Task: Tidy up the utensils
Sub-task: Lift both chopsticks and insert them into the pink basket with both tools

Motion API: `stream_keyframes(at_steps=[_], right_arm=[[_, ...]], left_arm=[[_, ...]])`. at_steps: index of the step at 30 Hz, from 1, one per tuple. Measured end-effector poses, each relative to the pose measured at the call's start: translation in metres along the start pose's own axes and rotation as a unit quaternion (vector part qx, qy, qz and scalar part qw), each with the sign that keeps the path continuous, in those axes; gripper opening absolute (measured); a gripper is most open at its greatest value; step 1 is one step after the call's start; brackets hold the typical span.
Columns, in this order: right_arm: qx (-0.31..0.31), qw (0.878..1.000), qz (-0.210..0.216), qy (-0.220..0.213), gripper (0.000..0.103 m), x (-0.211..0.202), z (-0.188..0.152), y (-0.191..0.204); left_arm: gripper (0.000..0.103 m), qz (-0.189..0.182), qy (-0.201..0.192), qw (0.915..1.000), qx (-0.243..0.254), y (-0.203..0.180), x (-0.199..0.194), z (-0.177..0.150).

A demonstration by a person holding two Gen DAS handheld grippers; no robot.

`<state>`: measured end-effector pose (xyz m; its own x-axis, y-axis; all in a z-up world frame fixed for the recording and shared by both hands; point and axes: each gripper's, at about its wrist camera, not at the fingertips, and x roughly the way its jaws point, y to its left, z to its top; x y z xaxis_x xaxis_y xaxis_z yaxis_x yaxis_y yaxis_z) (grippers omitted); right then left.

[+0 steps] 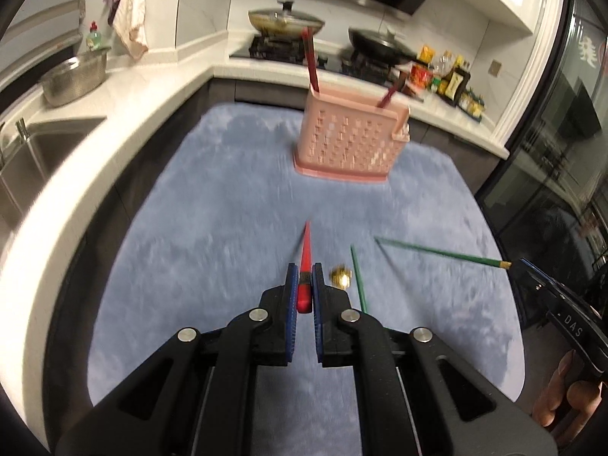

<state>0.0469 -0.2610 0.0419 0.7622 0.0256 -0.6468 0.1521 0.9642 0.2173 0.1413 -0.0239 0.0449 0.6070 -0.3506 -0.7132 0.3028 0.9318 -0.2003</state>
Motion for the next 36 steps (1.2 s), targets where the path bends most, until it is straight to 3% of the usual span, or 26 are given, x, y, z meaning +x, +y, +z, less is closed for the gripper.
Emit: stream_keyframes(at_steps=[16, 22, 28, 36], right_arm=[[0.026, 0.997, 0.018, -0.067, 0.007, -0.007, 0.074, -0.013], [0.032, 0.995, 0.038, -0.091, 0.007, -0.01, 0.104, -0.012], [0.04, 0.989, 0.064, -0.126, 0.007, -0.011, 0.152, -0.01], [0.033, 0.981, 0.068, -0.18, 0.007, -0.002, 0.221, -0.001]], left_arm=[[0.007, 0.01, -0.077, 0.9969, 0.01, 0.004, -0.022, 0.09], [0.007, -0.006, -0.1, 0.9948, 0.016, -0.005, -0.03, 0.126], [0.007, -0.029, -0.147, 0.9885, 0.025, -0.023, -0.043, 0.177], [0.007, -0.033, -0.206, 0.9775, 0.032, -0.042, -0.04, 0.242]])
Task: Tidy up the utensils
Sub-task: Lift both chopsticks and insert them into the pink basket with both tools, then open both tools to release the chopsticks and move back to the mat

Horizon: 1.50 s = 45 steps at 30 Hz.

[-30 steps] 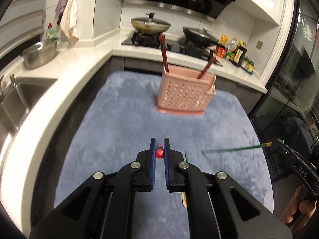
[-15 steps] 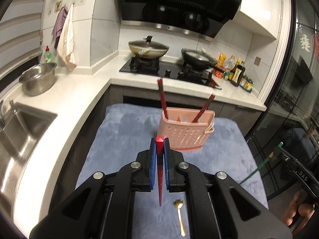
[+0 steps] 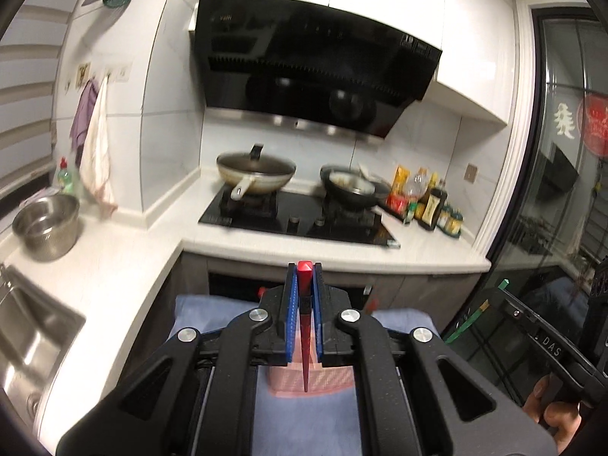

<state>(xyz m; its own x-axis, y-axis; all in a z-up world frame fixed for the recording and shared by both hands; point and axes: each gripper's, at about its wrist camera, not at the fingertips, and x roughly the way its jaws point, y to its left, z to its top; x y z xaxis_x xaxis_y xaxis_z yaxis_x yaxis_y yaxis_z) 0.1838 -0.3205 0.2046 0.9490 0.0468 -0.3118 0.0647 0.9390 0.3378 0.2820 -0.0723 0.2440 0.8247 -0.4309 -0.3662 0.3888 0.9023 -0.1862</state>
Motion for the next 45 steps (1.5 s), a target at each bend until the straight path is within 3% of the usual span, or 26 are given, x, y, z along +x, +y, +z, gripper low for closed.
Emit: stream_keyframes(at_steps=[9, 23, 32, 36, 40, 45], right_arm=[[-0.002, 1.0, 0.003, -0.017, 0.007, 0.062, 0.036, 0.002], [0.008, 0.998, -0.01, 0.062, 0.007, 0.137, -0.008, -0.013], [0.013, 0.997, -0.024, 0.074, 0.009, 0.145, -0.019, -0.018], [0.01, 0.997, -0.029, 0.067, 0.013, 0.141, -0.018, -0.019], [0.007, 0.998, -0.032, 0.062, 0.014, 0.131, -0.017, -0.018], [-0.002, 0.998, -0.034, 0.061, 0.019, 0.117, -0.022, -0.013]], left_arm=[[0.007, 0.007, -0.011, 0.9999, 0.006, 0.0, 0.057, 0.016], [0.007, 0.021, 0.06, 0.9979, -0.009, 0.018, 0.123, -0.03], [0.008, 0.028, 0.07, 0.997, -0.017, 0.021, 0.128, -0.04], [0.023, 0.032, 0.063, 0.9972, -0.024, 0.022, 0.123, -0.038], [0.031, 0.04, 0.059, 0.9973, -0.021, 0.021, 0.115, -0.038], [0.032, 0.043, 0.056, 0.9974, -0.017, 0.02, 0.102, -0.04]])
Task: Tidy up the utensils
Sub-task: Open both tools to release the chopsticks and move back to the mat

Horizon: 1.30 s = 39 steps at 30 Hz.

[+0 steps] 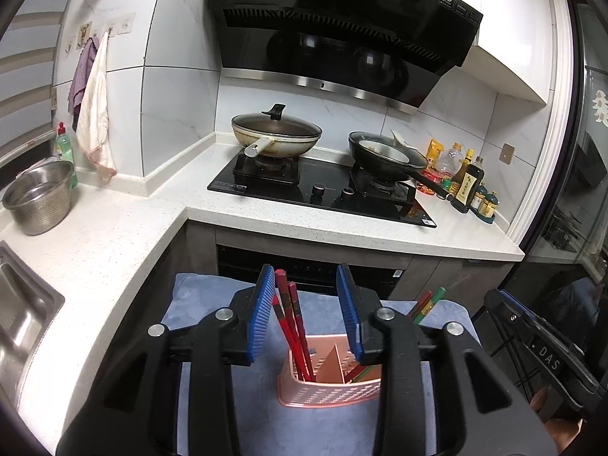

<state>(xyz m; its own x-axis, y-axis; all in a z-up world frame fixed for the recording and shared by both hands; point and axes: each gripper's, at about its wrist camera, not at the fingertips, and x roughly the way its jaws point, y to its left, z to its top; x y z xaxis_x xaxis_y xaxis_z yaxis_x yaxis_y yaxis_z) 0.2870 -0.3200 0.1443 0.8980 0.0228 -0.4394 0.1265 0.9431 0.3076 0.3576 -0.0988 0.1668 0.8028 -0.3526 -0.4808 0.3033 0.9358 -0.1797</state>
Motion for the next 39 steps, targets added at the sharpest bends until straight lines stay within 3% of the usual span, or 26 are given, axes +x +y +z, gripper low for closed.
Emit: stream_keyframes(at_steps=[17, 23, 32, 39], right_arm=[[-0.026, 0.999, 0.009, 0.036, 0.019, -0.049, -0.052, 0.018], [-0.042, 0.998, 0.003, 0.056, 0.027, -0.068, -0.088, 0.024], [-0.076, 0.99, -0.011, 0.119, 0.027, -0.099, -0.176, 0.028], [-0.085, 0.977, -0.002, 0.193, 0.027, -0.117, -0.254, 0.029]], left_arm=[[0.032, 0.021, 0.016, 0.9996, 0.011, 0.006, -0.043, -0.036], [0.032, 0.035, 0.035, 0.9986, 0.019, 0.008, -0.056, -0.068], [0.032, 0.052, 0.076, 0.9954, 0.026, 0.014, -0.078, -0.139], [0.032, 0.065, 0.114, 0.9914, 0.009, 0.027, -0.095, -0.201]])
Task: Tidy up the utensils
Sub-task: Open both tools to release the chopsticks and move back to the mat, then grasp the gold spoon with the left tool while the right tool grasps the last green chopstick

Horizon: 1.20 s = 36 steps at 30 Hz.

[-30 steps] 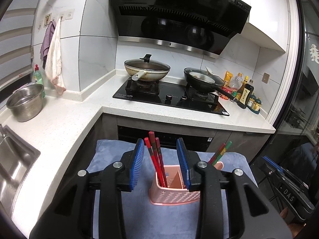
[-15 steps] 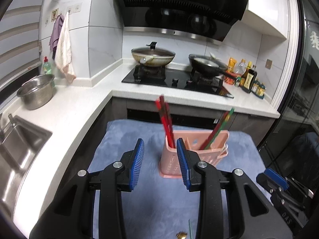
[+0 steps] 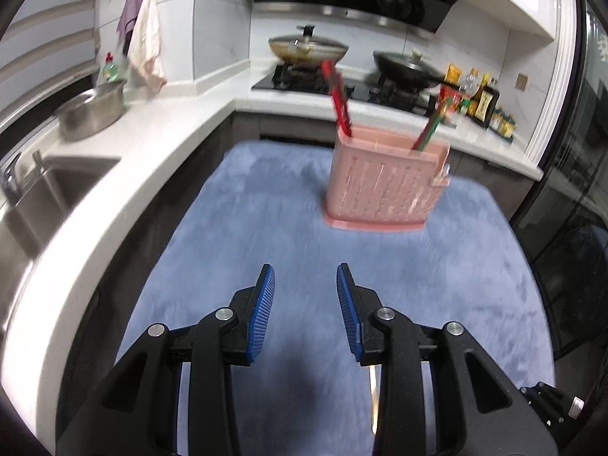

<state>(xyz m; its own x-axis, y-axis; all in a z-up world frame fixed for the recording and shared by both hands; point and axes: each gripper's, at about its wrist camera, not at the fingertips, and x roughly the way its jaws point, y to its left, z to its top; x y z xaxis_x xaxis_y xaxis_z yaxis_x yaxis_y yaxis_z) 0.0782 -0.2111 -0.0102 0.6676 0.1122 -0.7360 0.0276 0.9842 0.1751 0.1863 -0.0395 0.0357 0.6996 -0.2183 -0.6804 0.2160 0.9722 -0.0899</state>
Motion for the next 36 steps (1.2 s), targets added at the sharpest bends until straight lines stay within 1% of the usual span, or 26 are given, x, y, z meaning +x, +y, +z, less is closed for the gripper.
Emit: stream_keyframes(at_steps=[3, 6, 12, 16, 26, 29, 34, 36], right_arm=[[-0.017, 0.999, 0.002, 0.028, 0.027, 0.005, -0.031, 0.01], [-0.021, 0.998, 0.012, 0.054, 0.027, 0.011, -0.055, 0.016], [-0.017, 0.995, 0.026, 0.096, 0.027, 0.024, -0.086, 0.022], [-0.018, 0.993, 0.032, 0.11, 0.027, 0.027, -0.095, 0.025], [-0.015, 0.992, 0.028, 0.122, 0.026, 0.038, -0.098, 0.022], [-0.018, 0.992, 0.022, 0.122, 0.022, 0.04, -0.097, 0.022], [-0.007, 0.992, 0.012, 0.123, 0.008, 0.041, -0.096, 0.017], [-0.003, 0.992, 0.008, 0.122, 0.007, 0.04, -0.096, 0.015]], left_arm=[[0.032, 0.003, 0.017, 0.9999, 0.002, 0.004, -0.001, -0.024], [0.032, 0.006, 0.036, 0.9993, -0.001, 0.007, -0.002, -0.048], [0.032, 0.005, 0.067, 0.9978, -0.001, 0.008, -0.001, -0.08], [0.034, 0.005, 0.08, 0.9968, -0.001, 0.01, 0.0, -0.093], [0.035, 0.001, 0.095, 0.9954, -0.002, 0.008, 0.002, -0.102], [0.035, 0.0, 0.1, 0.995, 0.0, 0.007, 0.004, -0.105], [0.035, -0.002, 0.106, 0.9943, 0.002, 0.006, 0.007, -0.107], [0.035, -0.003, 0.108, 0.9942, 0.005, 0.005, 0.007, -0.107]])
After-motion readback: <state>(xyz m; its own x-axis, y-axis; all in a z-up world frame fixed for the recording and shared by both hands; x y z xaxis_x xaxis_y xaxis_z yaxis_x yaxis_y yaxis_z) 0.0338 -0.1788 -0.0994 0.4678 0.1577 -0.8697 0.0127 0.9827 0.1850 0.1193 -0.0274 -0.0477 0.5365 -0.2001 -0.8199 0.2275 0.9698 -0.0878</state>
